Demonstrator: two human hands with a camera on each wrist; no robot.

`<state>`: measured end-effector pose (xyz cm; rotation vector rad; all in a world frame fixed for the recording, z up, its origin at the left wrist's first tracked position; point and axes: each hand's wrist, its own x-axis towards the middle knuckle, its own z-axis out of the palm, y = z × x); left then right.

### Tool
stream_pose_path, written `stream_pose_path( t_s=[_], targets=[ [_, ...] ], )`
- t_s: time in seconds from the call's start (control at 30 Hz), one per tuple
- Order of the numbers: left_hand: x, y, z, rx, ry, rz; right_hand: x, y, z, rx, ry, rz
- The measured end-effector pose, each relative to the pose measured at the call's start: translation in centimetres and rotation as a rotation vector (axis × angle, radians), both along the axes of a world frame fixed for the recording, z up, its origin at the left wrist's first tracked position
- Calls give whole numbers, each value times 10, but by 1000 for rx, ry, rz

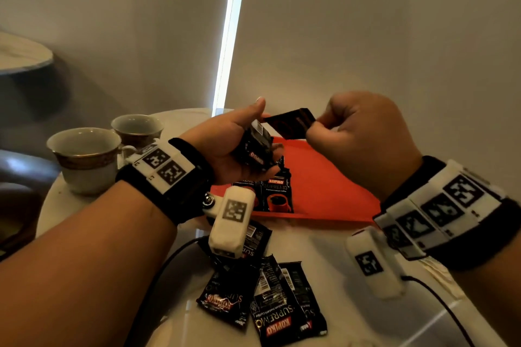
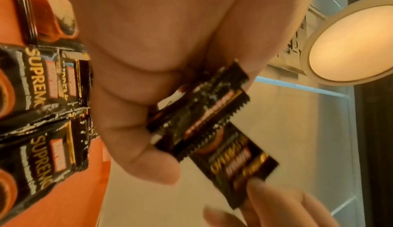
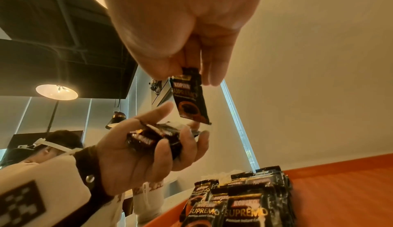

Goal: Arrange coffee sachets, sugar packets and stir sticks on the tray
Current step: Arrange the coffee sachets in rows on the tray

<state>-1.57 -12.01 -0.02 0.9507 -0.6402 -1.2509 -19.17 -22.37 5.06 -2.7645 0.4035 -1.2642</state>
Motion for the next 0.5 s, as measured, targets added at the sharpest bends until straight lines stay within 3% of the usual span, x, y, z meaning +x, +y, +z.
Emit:
stream_pose_path(
  t_s=[0.23,0.33,0.4,0.5],
  targets=[
    [-4,-1,2,-40,-9,38,22,13,-23,83,162,125],
    [8,2,4,-39,59,200,16,19,-27,212,192,206],
    [20,5,6,-67,153,323,8,27,-27,312,400,260],
    [37,10,5,-119,273,403,2,41,-28,270,872,275]
  ],
)
